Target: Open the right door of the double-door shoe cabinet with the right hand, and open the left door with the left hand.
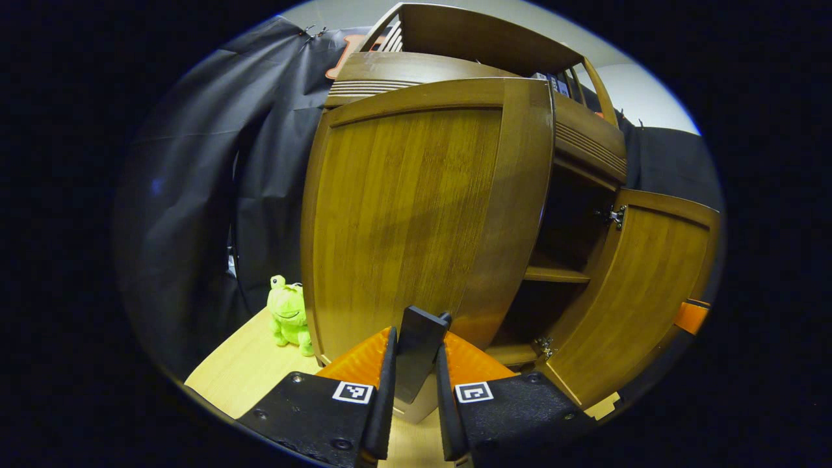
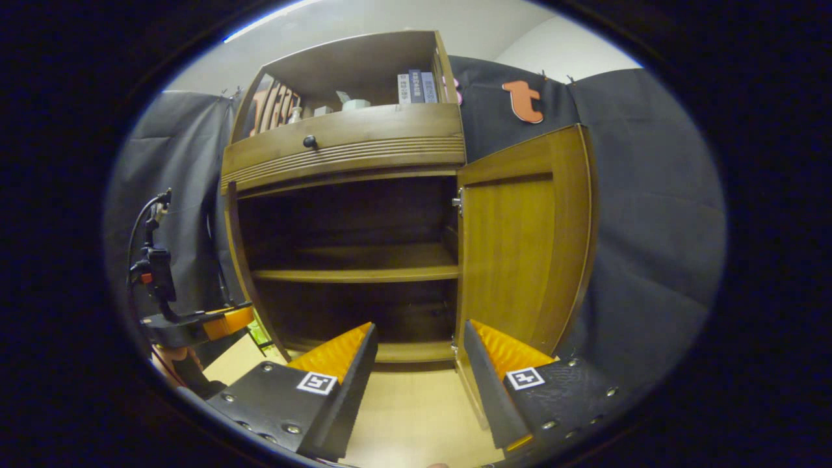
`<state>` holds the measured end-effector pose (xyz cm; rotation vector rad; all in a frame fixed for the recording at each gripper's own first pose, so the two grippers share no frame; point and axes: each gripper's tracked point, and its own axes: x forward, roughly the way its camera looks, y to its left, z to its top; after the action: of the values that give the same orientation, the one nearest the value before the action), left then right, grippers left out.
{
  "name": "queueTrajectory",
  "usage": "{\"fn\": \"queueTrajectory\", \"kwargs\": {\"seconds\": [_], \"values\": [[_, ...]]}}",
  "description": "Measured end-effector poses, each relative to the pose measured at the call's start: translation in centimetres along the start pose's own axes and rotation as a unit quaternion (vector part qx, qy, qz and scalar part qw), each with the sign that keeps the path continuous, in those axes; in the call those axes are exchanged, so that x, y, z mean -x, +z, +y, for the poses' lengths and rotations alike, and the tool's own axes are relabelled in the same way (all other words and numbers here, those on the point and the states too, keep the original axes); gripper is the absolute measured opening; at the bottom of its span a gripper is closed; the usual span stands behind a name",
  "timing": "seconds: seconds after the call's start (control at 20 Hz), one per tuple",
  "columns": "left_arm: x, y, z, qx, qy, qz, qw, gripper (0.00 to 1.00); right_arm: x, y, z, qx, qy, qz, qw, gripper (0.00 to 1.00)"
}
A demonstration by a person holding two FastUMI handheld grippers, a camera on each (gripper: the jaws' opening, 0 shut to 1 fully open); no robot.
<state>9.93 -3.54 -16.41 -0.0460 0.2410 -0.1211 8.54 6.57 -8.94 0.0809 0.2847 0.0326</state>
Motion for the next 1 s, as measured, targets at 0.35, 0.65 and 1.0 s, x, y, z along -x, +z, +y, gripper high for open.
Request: {"fn": "queueTrajectory", "kwargs": {"seconds": [0.35, 0.65, 1.0], "values": [[0.1, 0.0, 0.6, 0.009, 0.024, -0.001, 1.0, 0.34, -0.1, -0.4, 1.5, 0.003, 0.027, 0.004, 1.0, 0.8], [0.1, -0.2, 1.8, 0.003, 0.052, 0.0, 0.999, 0.32, -0.4, -0.8, 2.9, 0.004, 0.051, 0.008, 0.999, 0.8], [0.7, -0.3, 3.2, 0.001, 0.08, 0.002, 0.997, 0.32, -1.0, -1.4, 3.9, 0.001, 0.071, 0.015, 0.997, 0.8]]}}
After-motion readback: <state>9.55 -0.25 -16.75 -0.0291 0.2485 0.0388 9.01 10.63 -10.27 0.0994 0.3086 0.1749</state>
